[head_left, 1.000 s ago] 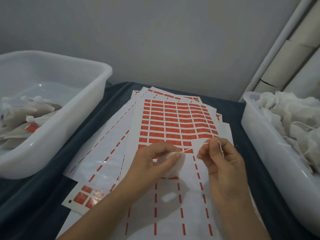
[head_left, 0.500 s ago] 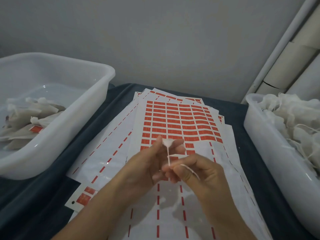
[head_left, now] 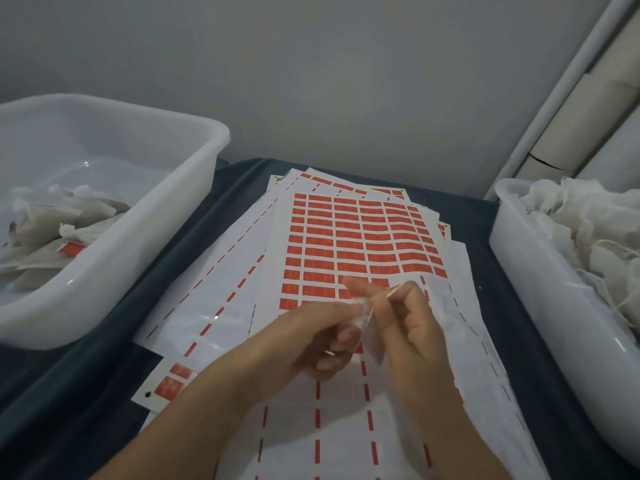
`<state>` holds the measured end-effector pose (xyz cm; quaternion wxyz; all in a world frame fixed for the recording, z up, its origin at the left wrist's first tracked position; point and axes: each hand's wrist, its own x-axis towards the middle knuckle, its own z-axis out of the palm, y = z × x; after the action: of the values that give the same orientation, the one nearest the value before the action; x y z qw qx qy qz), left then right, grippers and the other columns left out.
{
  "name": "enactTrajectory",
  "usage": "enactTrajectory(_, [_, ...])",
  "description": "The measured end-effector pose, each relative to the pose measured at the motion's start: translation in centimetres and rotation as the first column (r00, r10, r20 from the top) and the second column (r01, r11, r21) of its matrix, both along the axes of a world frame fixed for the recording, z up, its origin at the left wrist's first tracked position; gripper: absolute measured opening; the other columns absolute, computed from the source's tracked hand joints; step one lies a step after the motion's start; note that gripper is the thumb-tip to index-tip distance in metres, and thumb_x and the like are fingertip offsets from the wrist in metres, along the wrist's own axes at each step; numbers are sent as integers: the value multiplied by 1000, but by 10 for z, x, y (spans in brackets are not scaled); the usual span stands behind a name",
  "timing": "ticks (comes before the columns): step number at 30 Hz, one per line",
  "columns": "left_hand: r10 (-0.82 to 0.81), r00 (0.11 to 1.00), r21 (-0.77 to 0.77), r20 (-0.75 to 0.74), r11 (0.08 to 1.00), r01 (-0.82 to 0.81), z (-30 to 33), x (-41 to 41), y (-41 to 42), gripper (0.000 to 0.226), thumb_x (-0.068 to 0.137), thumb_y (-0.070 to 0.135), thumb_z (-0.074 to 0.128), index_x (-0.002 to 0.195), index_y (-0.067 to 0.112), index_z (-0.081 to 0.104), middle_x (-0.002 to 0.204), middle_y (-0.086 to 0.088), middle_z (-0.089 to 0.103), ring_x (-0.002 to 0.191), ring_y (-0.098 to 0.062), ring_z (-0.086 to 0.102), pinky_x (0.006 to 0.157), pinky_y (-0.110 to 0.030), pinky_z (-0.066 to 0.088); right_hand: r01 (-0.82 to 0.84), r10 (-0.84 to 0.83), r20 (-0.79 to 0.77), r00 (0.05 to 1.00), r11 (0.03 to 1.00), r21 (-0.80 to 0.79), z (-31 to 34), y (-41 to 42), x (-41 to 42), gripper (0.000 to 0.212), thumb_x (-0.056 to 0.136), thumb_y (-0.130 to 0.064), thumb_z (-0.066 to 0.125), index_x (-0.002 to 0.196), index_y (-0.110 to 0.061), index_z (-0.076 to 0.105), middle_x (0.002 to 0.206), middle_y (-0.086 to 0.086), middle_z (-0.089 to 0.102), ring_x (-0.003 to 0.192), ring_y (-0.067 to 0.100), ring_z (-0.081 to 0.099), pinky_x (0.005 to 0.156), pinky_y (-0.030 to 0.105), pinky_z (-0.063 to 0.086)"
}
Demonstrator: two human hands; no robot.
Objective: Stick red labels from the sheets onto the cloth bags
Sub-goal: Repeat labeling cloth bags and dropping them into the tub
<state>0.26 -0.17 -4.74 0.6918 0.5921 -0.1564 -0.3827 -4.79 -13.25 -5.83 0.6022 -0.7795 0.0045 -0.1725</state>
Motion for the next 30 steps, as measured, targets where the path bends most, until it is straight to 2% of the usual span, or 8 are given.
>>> enactTrajectory(4, [-23, 997, 146, 73, 989, 13, 1, -1, -3, 39, 85, 44, 54, 52, 25, 58, 51, 6, 53, 41, -4, 45, 45, -15, 38, 70, -69, 9, 998, 996, -49, -3, 0, 1, 20, 80, -39, 39, 87, -24, 51, 80, -21, 66, 85, -2, 63, 66, 9, 50])
enactTrajectory(9, [7, 945, 167, 326, 984, -65, -2, -3, -5, 35, 66, 50, 56, 85, 22, 63, 59, 12, 58, 50, -1, 49, 58, -12, 45, 196, -197, -28, 980, 980, -36, -2, -8, 3, 23, 75, -46, 41, 82, -26, 49, 79, -18, 62, 82, 1, 62, 68, 11, 51])
enactTrajectory(13, [9, 892, 105, 451, 992, -63, -3, -7, -6, 23, 74, 45, 51, 92, 31, 58, 68, 27, 59, 61, 7, 56, 55, -6, 42, 95, -83, -167, 983, 993, 68, 5, -14, 6, 23, 66, -45, 52, 82, -30, 58, 78, -25, 64, 82, 1, 64, 60, 7, 49])
enactTrajectory(17, [27, 878, 84, 477, 994, -76, -4, -8, -6, 23, 72, 45, 52, 91, 33, 58, 73, 27, 61, 67, 6, 58, 57, -6, 43, 23, 33, -291, 956, 982, 188, 8, -20, 9, 35, 59, -46, 58, 92, -33, 61, 89, -20, 67, 89, 13, 64, 70, 20, 55])
enactTrajectory(21, [60, 864, 72, 500, 991, -110, -6, -8, -5, 22, 71, 48, 52, 88, 35, 58, 74, 29, 62, 71, 8, 59, 58, -5, 44, 23, 24, -305, 952, 988, 150, 8, -22, 7, 24, 60, -45, 57, 76, -31, 66, 75, -23, 68, 80, 13, 65, 58, 12, 51])
enactTrajectory(24, [110, 842, 84, 528, 980, -181, -8, -6, -5, 22, 71, 50, 51, 87, 36, 58, 79, 35, 61, 82, 12, 58, 60, -3, 43, 5, 49, -315, 948, 986, 168, 6, -23, 5, 20, 63, -46, 55, 72, -32, 66, 75, -25, 68, 83, 12, 65, 64, 13, 50])
enactTrajectory(28, [162, 805, 91, 571, 962, -258, -9, -3, -4, 20, 74, 52, 49, 86, 38, 57, 77, 37, 59, 81, 14, 56, 59, -3, 44, -117, 153, -304, 940, 984, 134, 10, -25, 4, 23, 63, -44, 60, 83, -36, 66, 86, -28, 68, 90, -4, 63, 66, 6, 49])
enactTrajectory(30, [166, 820, 99, 548, 960, -261, -9, -1, -4, 4, 84, 40, 53, 85, 38, 57, 71, 35, 59, 74, 14, 57, 56, -4, 44, -147, 174, -298, 939, 983, 109, 11, -25, 4, 29, 61, -38, 64, 90, -37, 65, 93, -23, 69, 93, -2, 63, 71, 7, 50])
